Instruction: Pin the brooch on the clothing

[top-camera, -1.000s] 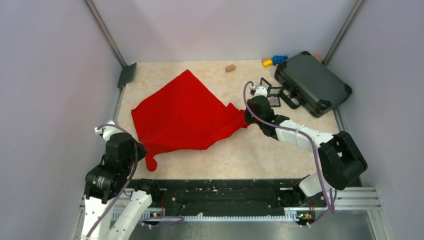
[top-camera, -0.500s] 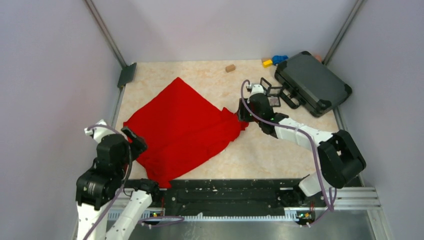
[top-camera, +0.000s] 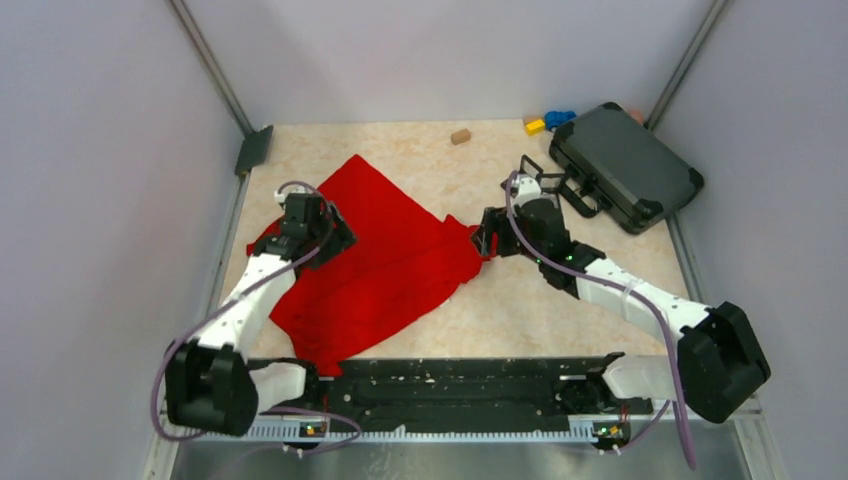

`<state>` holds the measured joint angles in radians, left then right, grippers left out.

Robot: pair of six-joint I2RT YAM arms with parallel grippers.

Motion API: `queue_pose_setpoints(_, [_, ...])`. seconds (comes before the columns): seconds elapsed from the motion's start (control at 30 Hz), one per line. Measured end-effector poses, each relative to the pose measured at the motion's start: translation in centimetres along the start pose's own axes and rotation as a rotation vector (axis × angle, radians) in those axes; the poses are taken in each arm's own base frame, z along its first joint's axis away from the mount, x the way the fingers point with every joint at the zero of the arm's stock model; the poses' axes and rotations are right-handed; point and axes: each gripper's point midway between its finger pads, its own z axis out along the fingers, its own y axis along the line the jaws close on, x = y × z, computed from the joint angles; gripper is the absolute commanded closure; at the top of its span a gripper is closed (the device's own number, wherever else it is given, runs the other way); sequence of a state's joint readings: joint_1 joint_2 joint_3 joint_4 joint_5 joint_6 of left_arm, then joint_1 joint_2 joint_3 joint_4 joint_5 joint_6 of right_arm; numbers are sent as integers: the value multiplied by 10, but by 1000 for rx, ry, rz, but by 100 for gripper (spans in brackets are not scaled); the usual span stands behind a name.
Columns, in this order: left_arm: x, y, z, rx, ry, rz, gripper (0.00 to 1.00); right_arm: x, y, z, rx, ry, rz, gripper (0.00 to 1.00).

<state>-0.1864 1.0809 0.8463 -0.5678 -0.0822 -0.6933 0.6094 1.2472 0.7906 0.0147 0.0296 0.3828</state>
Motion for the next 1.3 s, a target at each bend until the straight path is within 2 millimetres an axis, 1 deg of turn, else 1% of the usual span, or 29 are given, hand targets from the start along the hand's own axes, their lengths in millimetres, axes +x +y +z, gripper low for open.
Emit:
queue_pose_setpoints(0.03, [1,0,17,-3,26,-18,27,9,-1,-1,-4,19,7,32])
queue_pose_setpoints(0.1, [0,1,43,-5,55,-54,29,32,-4,-2,-8,69,24,32])
queue_pose_setpoints(0.13, [-1,2,55,-4,69,-69,29,44,-6,-2,-10,98,36,32])
queue_pose_setpoints(0.23, [-5,1,89,-15,137,-96,31,73,-7,-5,-26,159,70,32])
queue_pose_setpoints(0.33, [-19,-12,115,1,160,-99,35,86,-2,-3,-55,178,105,32])
queue_pose_setpoints(0.43, [-36,-28,138,35,155,-99,39,93,4,5,-87,188,138,32])
queue_pose_setpoints(0.47, [-39,-30,145,36,155,-96,42,96,6,8,-97,191,148,32])
queue_pose_setpoints(0.53, [-42,-31,158,31,160,-88,47,101,7,16,-108,201,161,32])
queue_pose_setpoints(0.6, [-42,-28,170,19,171,-81,50,108,7,22,-113,218,168,32])
queue_pose_setpoints(0.7, [-38,-17,189,-12,194,-74,54,123,6,30,-109,258,177,35])
queue_pose_setpoints(0.73, [-39,-17,192,-7,198,-75,54,128,5,31,-109,273,180,38])
queue_pose_setpoints(0.77, [-45,-16,194,-9,183,-71,55,131,5,33,-109,280,182,43])
queue_pose_setpoints(0.83, [-51,-14,201,-13,174,-68,56,135,6,37,-116,296,186,59])
queue_pose_setpoints(0.87, [-55,-14,204,-11,171,-70,57,136,7,39,-120,301,188,70])
queue_pose_setpoints(0.9, [-58,-13,206,-11,166,-70,57,135,9,41,-128,303,189,78])
queue_pose_setpoints(0.93, [-62,-13,209,-9,162,-69,57,134,11,43,-134,304,188,84])
queue_pose_setpoints(0.97, [-64,-13,211,-9,158,-68,58,131,13,45,-140,304,188,88])
queue_pose_setpoints(1.0, [-68,-13,213,-8,154,-68,58,130,14,46,-144,305,188,90])
queue_pose_setpoints(1.13, [-86,-9,225,0,140,-83,58,121,20,43,-154,313,181,93])
queue_pose_setpoints(1.17, [-91,-9,228,2,134,-85,58,119,20,39,-153,320,178,93])
queue_pose_setpoints(1.23, [-100,-8,234,2,125,-84,63,115,21,29,-149,331,166,94])
queue_pose_setpoints(1.3, [-108,-7,241,6,118,-82,63,111,22,18,-147,340,157,94])
